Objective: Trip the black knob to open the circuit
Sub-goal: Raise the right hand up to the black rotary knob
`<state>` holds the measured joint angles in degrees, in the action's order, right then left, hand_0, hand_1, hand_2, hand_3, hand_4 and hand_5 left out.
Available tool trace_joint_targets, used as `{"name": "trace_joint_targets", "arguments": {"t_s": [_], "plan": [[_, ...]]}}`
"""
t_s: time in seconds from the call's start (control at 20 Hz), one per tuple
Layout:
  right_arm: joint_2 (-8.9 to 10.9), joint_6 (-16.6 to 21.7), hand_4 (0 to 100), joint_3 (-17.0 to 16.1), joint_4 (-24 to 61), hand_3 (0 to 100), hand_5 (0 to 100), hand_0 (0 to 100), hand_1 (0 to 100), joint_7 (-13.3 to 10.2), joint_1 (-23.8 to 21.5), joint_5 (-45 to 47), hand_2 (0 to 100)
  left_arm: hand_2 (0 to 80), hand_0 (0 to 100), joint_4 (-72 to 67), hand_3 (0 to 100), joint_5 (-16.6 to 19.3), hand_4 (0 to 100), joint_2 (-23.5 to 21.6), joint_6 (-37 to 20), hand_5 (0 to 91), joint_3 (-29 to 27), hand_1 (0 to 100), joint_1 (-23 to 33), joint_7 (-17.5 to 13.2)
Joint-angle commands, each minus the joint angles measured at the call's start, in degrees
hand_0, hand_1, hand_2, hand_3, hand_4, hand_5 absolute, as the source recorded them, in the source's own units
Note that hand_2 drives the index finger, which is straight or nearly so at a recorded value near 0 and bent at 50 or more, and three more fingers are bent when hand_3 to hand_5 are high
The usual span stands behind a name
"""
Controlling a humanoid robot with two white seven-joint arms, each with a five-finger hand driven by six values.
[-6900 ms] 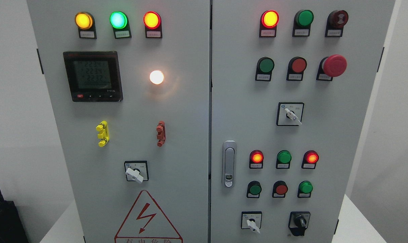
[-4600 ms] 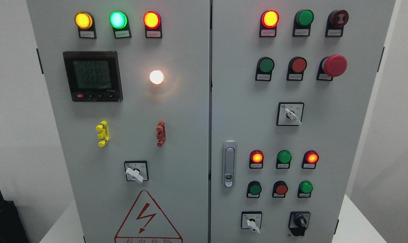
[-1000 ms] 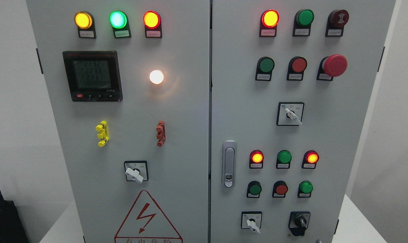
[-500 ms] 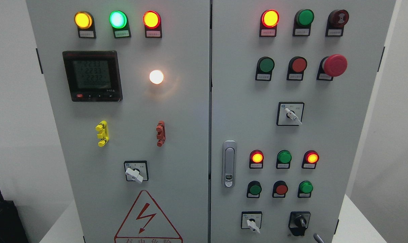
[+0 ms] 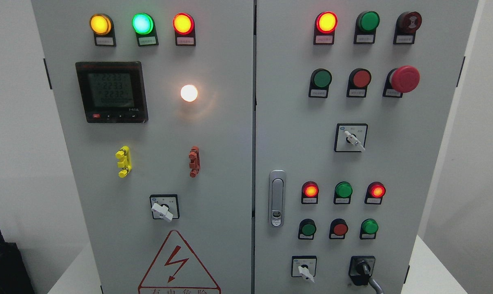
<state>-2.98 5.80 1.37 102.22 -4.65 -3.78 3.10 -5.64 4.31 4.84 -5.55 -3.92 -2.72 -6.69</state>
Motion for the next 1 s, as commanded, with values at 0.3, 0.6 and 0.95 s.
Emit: {"name": "trace_joint_targets", "arguments": {"t_s": [0.3,0.6,0.95], "plan": [[-0.01,0.0,100,1.0,-1.8,100,100,0,0,0.1,0.6,0.0,0,0.0,12,0.9,0,0.0,0,0.0,0.0,0.0,0.0,39,0.0,0.0],[-0.18,0.0,100,1.3,-1.4,100,100,0,0,0.0,0.5,-0.1,0,0.0,12,0.9,0,0.0,0,0.0,0.0,0.0,0.0,39,0.0,0.0],[-0.27,0.2,100,2.1,-1.2,100,100,0,0,0.1,0.7,-0.1,0,0.0,12,0.9,0,0.0,0,0.0,0.0,0.0,0.0,39,0.0,0.0]]}}
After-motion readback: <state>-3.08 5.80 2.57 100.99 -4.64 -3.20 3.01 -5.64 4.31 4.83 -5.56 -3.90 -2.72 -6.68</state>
